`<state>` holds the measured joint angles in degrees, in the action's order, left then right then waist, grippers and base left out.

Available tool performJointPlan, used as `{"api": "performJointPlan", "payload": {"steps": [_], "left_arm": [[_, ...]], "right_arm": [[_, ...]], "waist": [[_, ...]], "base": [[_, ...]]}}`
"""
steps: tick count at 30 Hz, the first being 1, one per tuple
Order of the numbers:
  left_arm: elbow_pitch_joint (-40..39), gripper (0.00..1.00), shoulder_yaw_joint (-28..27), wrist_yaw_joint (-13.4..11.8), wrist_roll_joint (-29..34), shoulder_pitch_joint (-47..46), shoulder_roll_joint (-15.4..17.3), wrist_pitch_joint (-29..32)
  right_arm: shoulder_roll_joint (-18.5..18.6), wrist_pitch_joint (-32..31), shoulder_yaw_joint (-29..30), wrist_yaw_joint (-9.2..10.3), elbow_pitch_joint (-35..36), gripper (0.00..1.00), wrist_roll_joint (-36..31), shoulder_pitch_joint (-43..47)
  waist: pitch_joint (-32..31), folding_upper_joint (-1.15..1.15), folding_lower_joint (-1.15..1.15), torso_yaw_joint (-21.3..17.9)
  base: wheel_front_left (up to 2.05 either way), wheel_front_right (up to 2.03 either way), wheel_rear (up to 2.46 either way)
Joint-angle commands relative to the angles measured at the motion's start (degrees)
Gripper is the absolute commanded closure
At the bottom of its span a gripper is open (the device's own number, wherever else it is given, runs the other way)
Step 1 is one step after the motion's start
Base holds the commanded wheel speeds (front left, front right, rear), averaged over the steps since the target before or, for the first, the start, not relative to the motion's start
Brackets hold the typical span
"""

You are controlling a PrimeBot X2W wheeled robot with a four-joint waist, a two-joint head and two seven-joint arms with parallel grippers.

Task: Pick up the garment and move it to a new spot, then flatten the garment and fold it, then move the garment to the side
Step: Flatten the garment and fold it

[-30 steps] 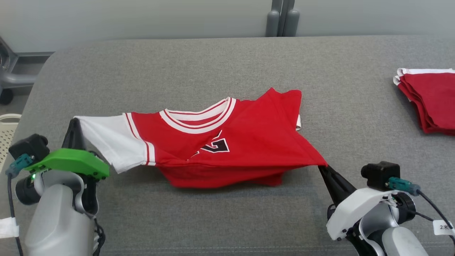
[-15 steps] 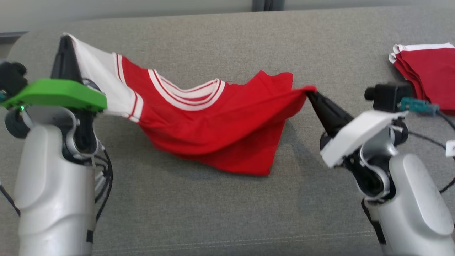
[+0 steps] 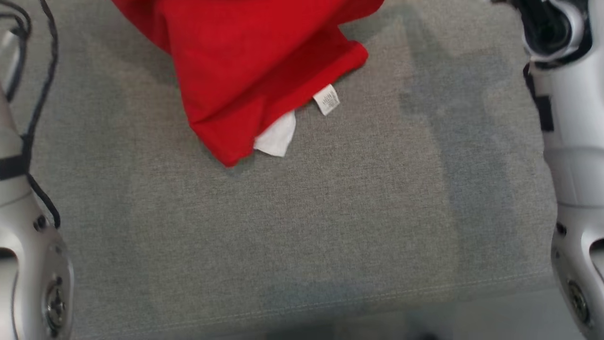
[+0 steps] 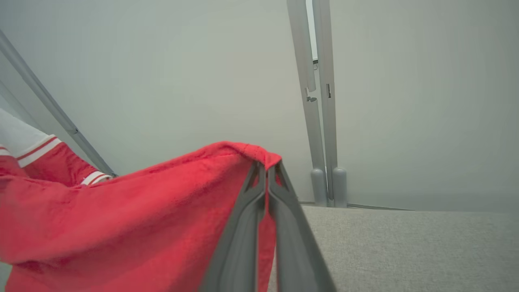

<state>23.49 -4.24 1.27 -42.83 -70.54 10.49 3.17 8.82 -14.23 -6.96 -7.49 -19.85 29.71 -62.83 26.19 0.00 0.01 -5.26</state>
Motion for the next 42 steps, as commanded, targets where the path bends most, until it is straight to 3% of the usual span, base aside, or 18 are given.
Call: {"api": "performJointPlan", "payload": {"steps": [1, 8, 18, 26, 29, 35, 42], "left_arm": [[0.1, 1.0, -0.2, 0.5, -0.9, -4.9, 1.2, 1.3], [1.0, 1.0, -0.3, 0.8, -1.0, -16.0, 2.5, 0.6], [4.6, 1.0, -0.4, 3.9, -1.0, -27.3, 2.1, -7.8], [4.3, 1.0, 0.6, 6.0, -3.9, -27.7, 1.7, -14.0], [5.3, 1.0, 0.4, 6.2, -6.1, -24.2, 1.6, -14.1], [4.7, 1.0, 1.3, 6.3, -7.6, -12.8, 2.9, -13.2], [-3.4, 1.0, 0.6, 6.0, -11.1, 10.1, 2.0, -13.8]], "right_arm": [[0.5, 2.6, 0.4, 0.0, -3.1, 1.0, -2.0, -6.2], [0.5, 10.8, 2.1, 0.01, -11.3, 1.0, -7.4, -18.7], [-2.0, 26.1, 10.3, 0.01, -21.2, 1.0, -17.6, -32.5], [-3.8, 29.3, 14.7, 0.01, -22.0, 1.0, -22.8, -34.6], [-3.7, 29.4, 12.9, 0.01, -23.4, 1.0, -23.7, -32.4], [-1.4, 29.4, 2.9, 0.01, -24.8, 1.0, -20.6, -25.4], [5.8, 24.6, -10.2, 0.02, -20.0, 1.0, -10.6, -13.3]], "waist": [[9.1, 0.0, -0.01, -3.0], [11.8, 0.0, -0.01, -4.2], [9.9, 0.0, -0.01, -5.5], [9.2, 0.0, -0.01, -5.5], [10.6, 0.0, -0.01, -4.8], [11.0, 0.0, -0.01, -3.0], [5.0, 0.0, -0.01, 0.4]], "base": [[0.0, 0.0, 0.0], [0.0, 0.0, 0.0], [0.0, 0.0, 0.0], [0.0, 0.0, 0.0], [0.0, 0.0, 0.0], [0.0, 0.0, 0.0], [0.0, 0.0, 0.0]]}}
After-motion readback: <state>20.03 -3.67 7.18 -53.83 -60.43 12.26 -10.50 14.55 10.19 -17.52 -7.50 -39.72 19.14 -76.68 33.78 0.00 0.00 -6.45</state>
